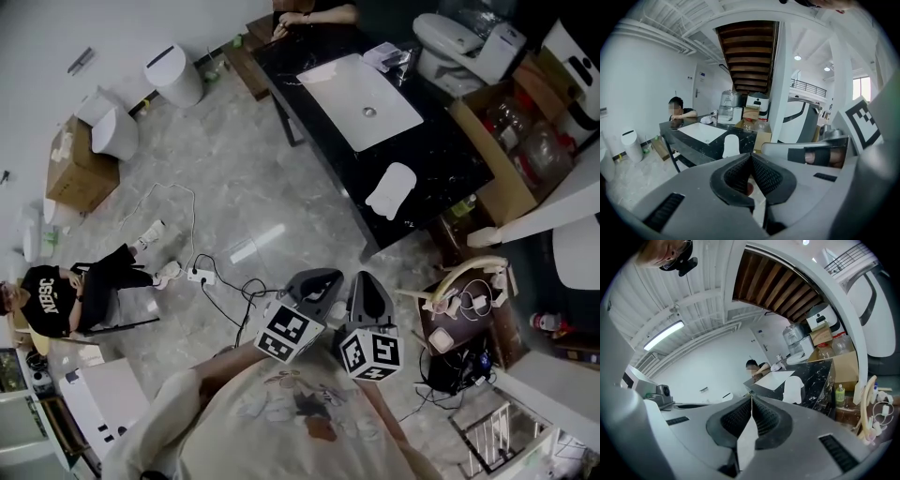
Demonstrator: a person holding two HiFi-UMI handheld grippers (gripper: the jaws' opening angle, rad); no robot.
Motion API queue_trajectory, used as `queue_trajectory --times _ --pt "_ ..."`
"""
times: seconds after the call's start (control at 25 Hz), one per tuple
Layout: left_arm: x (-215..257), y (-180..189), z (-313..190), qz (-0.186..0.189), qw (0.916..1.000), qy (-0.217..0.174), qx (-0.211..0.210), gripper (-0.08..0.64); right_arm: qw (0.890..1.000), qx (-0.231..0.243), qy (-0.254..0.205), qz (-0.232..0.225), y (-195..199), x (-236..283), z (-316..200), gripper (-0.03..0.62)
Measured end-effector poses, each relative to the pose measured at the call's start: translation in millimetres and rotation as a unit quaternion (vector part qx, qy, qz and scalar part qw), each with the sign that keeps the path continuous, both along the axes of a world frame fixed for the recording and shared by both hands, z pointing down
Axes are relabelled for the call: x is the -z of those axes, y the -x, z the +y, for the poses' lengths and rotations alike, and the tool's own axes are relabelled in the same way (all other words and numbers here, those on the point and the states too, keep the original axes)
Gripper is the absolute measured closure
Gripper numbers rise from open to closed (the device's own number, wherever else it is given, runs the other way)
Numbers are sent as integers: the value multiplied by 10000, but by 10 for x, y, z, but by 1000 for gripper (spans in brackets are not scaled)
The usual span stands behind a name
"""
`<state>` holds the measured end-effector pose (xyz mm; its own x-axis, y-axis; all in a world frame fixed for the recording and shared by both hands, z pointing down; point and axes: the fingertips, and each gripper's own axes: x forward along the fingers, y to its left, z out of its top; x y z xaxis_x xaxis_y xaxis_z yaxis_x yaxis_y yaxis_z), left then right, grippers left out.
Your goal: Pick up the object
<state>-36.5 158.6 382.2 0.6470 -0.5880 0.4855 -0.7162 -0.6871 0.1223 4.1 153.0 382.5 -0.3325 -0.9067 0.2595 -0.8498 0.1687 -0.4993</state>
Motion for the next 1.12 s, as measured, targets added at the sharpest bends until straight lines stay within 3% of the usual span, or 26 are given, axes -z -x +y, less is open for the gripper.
queue_trajectory --times 0.28,0.68,1.12 --pt "-40 -8 -9 -24 9998 170 76 552 9998 26 144 -119 -31 -56 24 574" --pt "-152 -254 -299 -107 9990 360 -256 552 9987 -322 324 -240 -260 -178 -242 574" --pt "-202 -159 -1102 63 9989 450 -79 552 9981 -399 475 -53 -270 -276 -978 574"
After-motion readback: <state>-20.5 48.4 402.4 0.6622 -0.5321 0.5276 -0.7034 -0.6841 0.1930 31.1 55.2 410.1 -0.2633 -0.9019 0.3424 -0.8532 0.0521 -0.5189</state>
